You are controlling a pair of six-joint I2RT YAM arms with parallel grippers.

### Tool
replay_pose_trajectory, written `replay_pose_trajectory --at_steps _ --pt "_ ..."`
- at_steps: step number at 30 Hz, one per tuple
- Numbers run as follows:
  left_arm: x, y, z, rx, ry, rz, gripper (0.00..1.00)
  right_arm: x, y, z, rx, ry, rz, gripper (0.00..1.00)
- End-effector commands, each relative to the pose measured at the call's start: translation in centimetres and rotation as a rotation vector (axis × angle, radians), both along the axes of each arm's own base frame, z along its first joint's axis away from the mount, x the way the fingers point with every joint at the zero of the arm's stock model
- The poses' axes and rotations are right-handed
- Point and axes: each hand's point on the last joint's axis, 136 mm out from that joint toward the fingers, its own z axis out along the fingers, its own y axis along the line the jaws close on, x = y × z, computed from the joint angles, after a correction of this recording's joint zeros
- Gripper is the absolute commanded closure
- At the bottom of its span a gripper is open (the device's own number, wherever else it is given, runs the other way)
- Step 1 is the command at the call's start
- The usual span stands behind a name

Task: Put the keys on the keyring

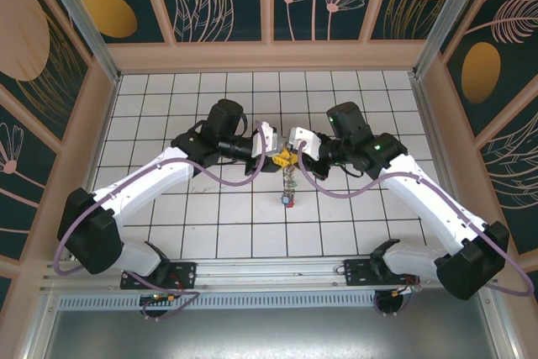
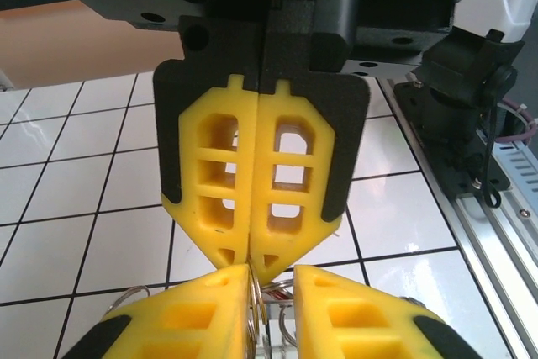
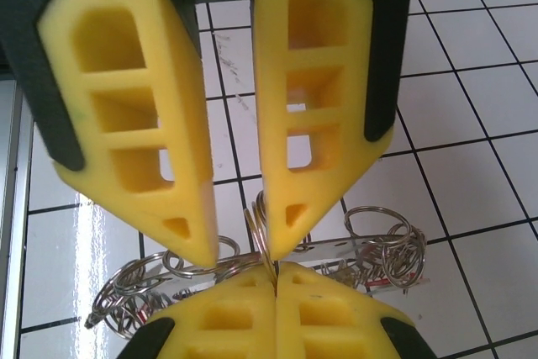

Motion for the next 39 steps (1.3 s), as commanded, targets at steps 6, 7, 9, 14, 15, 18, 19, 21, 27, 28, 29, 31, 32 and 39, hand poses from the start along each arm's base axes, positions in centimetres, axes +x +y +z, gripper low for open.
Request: replay_pose_trajectory --at_steps 6,7,9,14,15,18,19,21,27,28,29,31,32,39 --pt "0.3 -0.5 0.6 0.006 -0.050 0.004 0.94 0.0 1.2 3.1 0.106 -0.067 0.026 1.00" --pt "0.4 -0.6 0.5 0.011 -0.048 0.012 0.99 0.0 1.2 3.2 0.110 -0.066 0.027 1.00" --pt "0.8 -0.6 0.6 0.024 -0.032 0.036 1.00 -0.1 1.2 3.3 0.116 -0.068 0.028 1.00" --pt "1.4 -0.5 0.3 0.067 -0.014 0.064 0.87 -0.2 0.9 3.5 0.127 -0.075 0.015 1.00" --pt "1.4 -0.5 0.3 0.068 -0.017 0.065 0.86 -0.2 0.9 3.5 0.128 -0.076 0.013 1.00" --pt "1.1 -0.5 0.2 0.066 -0.012 0.053 0.85 0.0 0.8 3.5 0.126 -0.076 0.007 1.00" --pt "1.0 -0.5 0.2 0.065 -0.007 0.049 0.84 0.0 0.7 3.5 0.127 -0.078 0.006 1.00" --pt "0.9 -0.5 0.3 0.063 -0.004 0.042 0.90 0.0 0.7 3.5 0.127 -0.077 0.004 1.00" --pt "0.7 -0.3 0.2 0.081 -0.017 0.030 1.00 0.2 0.7 3.6 0.130 -0.082 0.004 1.00" --pt "0.7 -0.1 0.3 0.083 -0.026 0.029 1.00 0.1 0.7 3.6 0.130 -0.081 0.004 1.00" --pt "0.5 -0.1 0.4 0.079 -0.037 0.023 1.00 0.1 0.7 3.7 0.132 -0.083 0.004 1.00" --pt "0.5 0.0 1.1 0.045 -0.063 0.036 1.00 -0.1 0.6 3.7 0.141 -0.080 0.003 1.00" --pt "0.5 0.0 1.9 0.011 -0.080 0.047 1.00 -0.3 0.4 3.8 0.151 -0.074 0.005 1.00" --pt "-0.8 -0.1 6.4 -0.225 -0.081 -0.013 1.00 -1.1 -0.3 3.5 0.217 -0.045 0.000 0.76"
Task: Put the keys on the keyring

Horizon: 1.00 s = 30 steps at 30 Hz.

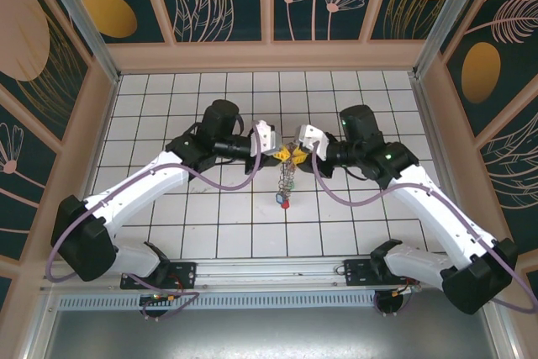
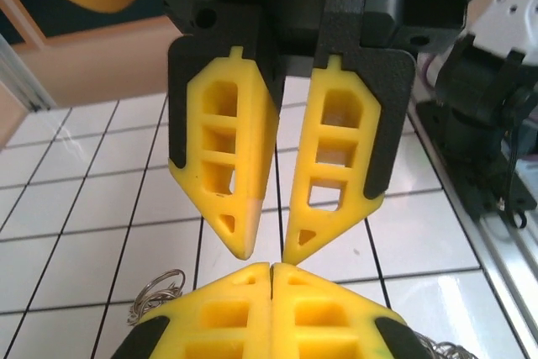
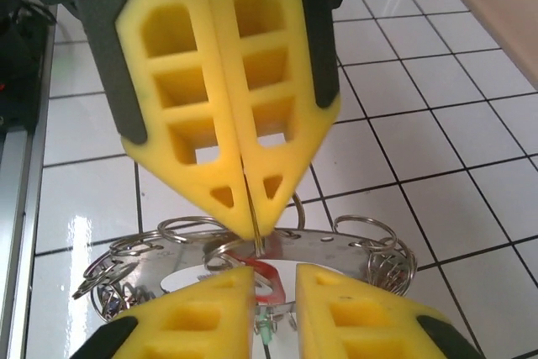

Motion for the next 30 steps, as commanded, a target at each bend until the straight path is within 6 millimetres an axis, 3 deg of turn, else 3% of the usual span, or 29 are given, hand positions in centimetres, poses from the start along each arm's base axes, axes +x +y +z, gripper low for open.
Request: replay_pose_trajectory --at_steps 1,4,8,14,21,30 --pt "-1.2 -0.4 4.3 -0.179 -0.037 -0.086 1.00 -0.6 0.3 1.3 0.080 -0.021 0.019 0.73" --pt "-1.7 -0.6 4.7 -0.233 -0.022 -0.119 1.00 -0.5 0.0 1.9 0.114 -0.027 0.013 0.68" --pt "-2.3 -0.5 5.4 -0.301 -0.002 -0.147 1.00 -0.5 -0.3 2.8 0.161 -0.022 0.017 0.70" --pt "-2.4 -0.5 5.5 -0.365 0.028 -0.146 1.00 -1.0 0.6 2.2 0.206 0.040 0.066 0.90" --pt "-1.5 -0.3 5.4 -0.408 0.043 -0.076 1.00 -0.9 0.4 1.9 0.202 0.042 0.041 0.78" --pt "-1.1 0.1 5.2 -0.450 0.076 -0.030 1.00 -1.2 -0.9 3.3 0.188 0.009 0.035 0.76"
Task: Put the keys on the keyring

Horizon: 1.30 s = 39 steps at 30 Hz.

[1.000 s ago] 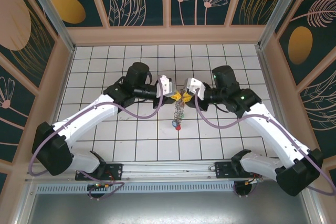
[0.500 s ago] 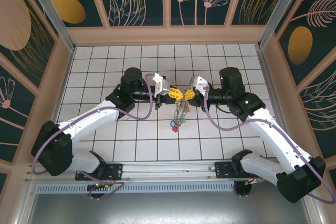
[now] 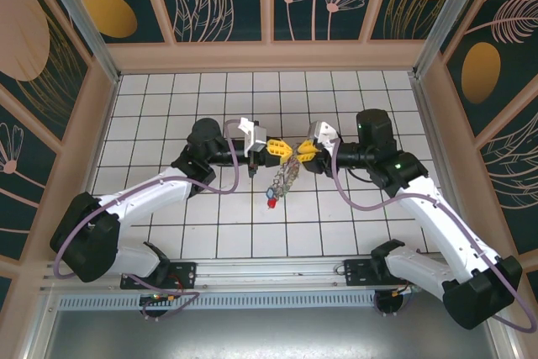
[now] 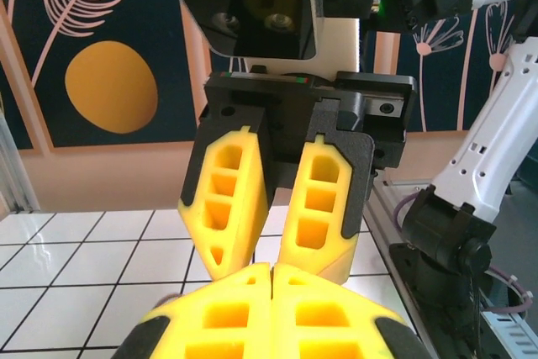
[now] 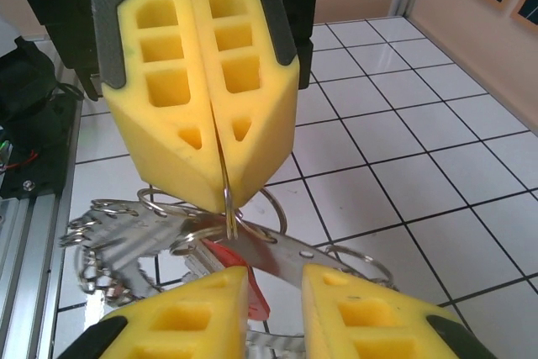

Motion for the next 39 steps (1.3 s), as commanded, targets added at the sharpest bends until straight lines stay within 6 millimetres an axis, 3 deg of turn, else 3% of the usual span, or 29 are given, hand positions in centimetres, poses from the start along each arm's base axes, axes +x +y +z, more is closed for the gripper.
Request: replay_pose_trajectory --at_steps 1,5,9,20,27,38,39 --pt "0.0 0.3 2.2 -0.087 -0.045 0.018 1.00 -0.8 -0.1 1.5 0.018 -0.026 0.039 0.76" --pt "0.2 0.3 2.0 -0.086 -0.036 0.030 1.00 -0.8 0.2 1.6 0.037 -0.017 0.050 0.80" --pt "0.4 0.4 2.1 -0.103 -0.025 0.050 1.00 -1.0 0.6 1.7 0.055 -0.004 0.082 0.92" --pt "0.9 0.1 1.5 -0.117 0.022 0.081 1.00 -1.0 2.5 1.0 0.080 0.000 0.123 0.92" --pt "1.4 0.1 2.0 -0.182 0.070 0.103 1.00 -1.9 4.2 -1.5 0.033 0.058 0.174 0.97" --pt "0.9 0.7 3.9 -0.289 0.105 0.069 1.00 -2.2 2.4 -4.3 -0.025 0.125 0.123 0.95" --pt "0.8 0.8 4.1 -0.300 0.110 0.064 1.00 -1.5 1.7 -4.2 -0.024 0.126 0.092 0.94"
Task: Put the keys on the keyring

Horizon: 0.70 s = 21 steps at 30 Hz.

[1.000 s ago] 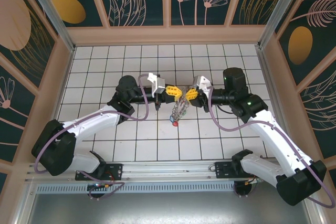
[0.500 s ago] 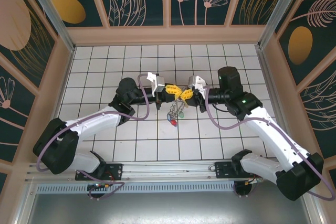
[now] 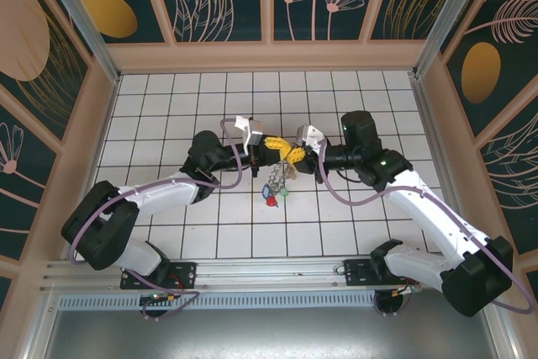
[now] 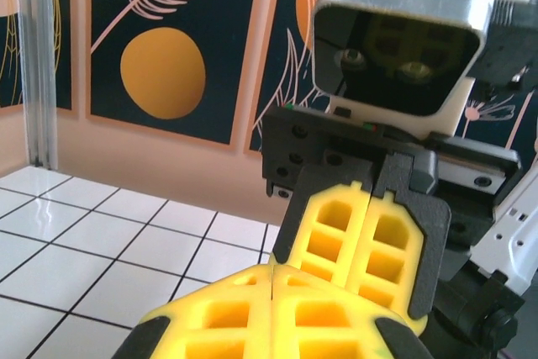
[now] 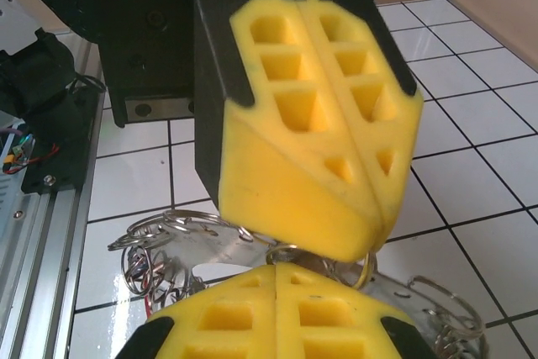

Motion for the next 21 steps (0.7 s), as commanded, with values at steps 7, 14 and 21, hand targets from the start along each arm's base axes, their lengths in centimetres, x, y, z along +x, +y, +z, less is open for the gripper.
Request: replay_pose_trajectory --at_steps 7,14,21 --pt "-2.2 1.0 6.3 -0.218 -0.123 -0.046 1.00 -0.7 -2.8 1.3 0.027 -0.007 -0.029 0.91" --pt "-2.7 0.8 5.9 -0.196 -0.136 -0.083 1.00 -0.5 -3.9 6.2 0.105 -0.122 -0.063 0.77" --pt "-2.9 0.5 5.4 -0.176 -0.143 -0.104 1.00 -0.7 -2.9 7.2 0.150 -0.106 0.004 0.71"
